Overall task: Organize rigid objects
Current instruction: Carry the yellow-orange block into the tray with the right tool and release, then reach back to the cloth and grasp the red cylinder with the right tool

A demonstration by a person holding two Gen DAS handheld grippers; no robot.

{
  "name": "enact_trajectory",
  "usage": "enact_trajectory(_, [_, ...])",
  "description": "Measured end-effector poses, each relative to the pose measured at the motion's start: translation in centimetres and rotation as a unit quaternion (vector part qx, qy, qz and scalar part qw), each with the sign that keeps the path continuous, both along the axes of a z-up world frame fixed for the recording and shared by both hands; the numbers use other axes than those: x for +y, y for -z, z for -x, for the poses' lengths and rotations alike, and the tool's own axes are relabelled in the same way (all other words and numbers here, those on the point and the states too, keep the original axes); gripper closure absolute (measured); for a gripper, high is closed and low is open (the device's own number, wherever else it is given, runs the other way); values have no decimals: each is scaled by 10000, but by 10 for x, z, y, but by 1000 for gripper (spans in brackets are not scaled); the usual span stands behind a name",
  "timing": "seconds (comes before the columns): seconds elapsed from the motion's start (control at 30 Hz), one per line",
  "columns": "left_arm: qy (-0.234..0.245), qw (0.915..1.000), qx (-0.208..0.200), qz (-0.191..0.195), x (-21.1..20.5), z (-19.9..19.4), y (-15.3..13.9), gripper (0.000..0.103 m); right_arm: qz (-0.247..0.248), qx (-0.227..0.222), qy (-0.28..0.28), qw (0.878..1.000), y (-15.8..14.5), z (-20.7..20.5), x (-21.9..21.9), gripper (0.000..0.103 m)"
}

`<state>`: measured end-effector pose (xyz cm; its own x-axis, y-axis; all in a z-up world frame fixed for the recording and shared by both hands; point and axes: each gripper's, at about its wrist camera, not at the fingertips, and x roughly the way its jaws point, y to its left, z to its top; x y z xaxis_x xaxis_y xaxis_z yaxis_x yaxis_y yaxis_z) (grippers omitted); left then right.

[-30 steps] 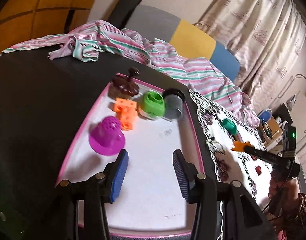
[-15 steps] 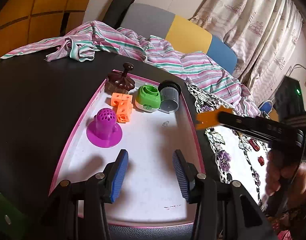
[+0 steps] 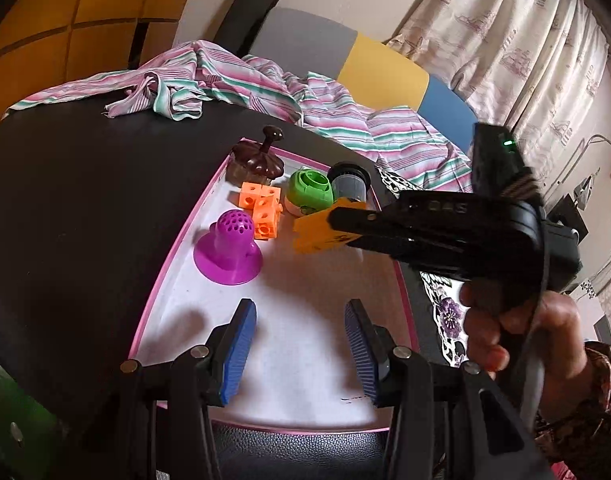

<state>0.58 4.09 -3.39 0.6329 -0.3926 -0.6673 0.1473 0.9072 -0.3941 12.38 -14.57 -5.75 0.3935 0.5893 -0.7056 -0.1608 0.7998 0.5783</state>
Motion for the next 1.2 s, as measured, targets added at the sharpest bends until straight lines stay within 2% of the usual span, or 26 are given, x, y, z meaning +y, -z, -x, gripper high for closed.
enact_trajectory(0.13, [-13,10000,-28,8,3,2,-2,57,-96,83,180,9998,8,-8,0,75])
enact_trajectory(0.3, [-47,10000,15,48,4,1,0,57,364,-26,70,9993,4,-11,4,69])
enact_trajectory(0.37, [-52,10000,7,35,4,1,0,57,586,-136,25,9982,-1,-9,4,63])
enact_trajectory(0.43, [-49,10000,-10,46,4,1,0,57,659,-216,75,9976,-7,-6,-2,44])
enact_trajectory(0.47, [-47,10000,-3,40,3,1,0,57,675,-275,132,9973,-10,-5,-6,42])
enact_trajectory(0.57, [-25,10000,2,48,1,1,0,57,904,-530,270,9941,-21,1,-15,42])
enact_trajectory(0.77, [44,10000,37,17,-6,-1,1,56,1437,-1018,200,9842,-40,19,-18,42])
enact_trajectory(1.2, [361,9993,81,93,-27,4,-2,56,2133,-1119,253,9702,-48,53,-37,42])
